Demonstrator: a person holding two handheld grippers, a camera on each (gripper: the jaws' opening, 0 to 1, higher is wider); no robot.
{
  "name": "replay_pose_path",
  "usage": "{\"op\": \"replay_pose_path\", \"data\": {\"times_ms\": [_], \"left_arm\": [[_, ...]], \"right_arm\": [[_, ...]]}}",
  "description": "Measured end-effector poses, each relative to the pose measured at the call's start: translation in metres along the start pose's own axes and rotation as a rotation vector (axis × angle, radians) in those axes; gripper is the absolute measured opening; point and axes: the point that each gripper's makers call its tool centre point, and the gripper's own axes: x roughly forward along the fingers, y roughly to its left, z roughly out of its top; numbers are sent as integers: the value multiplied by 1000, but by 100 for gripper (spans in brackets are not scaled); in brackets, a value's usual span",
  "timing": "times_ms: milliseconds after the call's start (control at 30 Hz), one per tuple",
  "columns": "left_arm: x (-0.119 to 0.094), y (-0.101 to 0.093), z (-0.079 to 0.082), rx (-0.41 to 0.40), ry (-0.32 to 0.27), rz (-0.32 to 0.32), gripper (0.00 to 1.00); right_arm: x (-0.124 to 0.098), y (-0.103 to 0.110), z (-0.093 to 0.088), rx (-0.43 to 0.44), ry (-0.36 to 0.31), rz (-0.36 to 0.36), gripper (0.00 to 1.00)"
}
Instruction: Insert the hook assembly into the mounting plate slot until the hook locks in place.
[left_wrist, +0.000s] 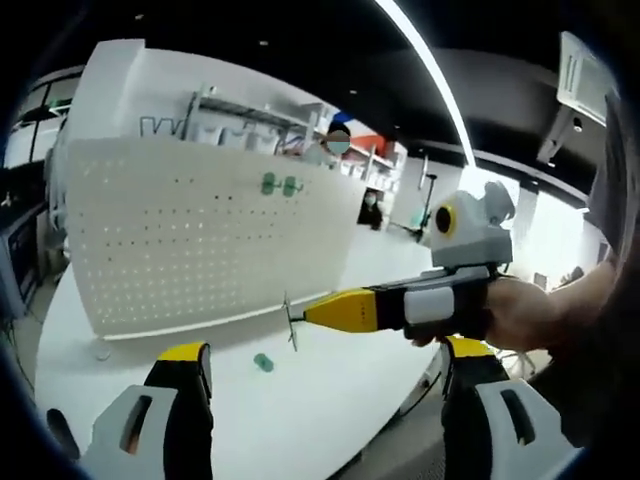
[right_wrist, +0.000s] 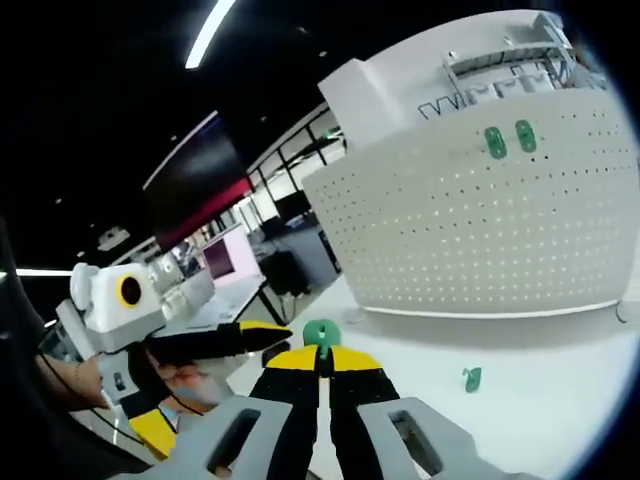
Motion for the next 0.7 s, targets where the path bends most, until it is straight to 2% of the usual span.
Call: {"op": "replay_pose_path", "data": {"times_ms": [433,700], "left_arm": [[3,-4,1,-29,-3,-9,100],[3,-7,3,-27,-6,-25,100]], "right_arm": [[-5,-22,1,-50,-15,-71,0],[-10,-60,28,-88,-79,-170,0]]}}
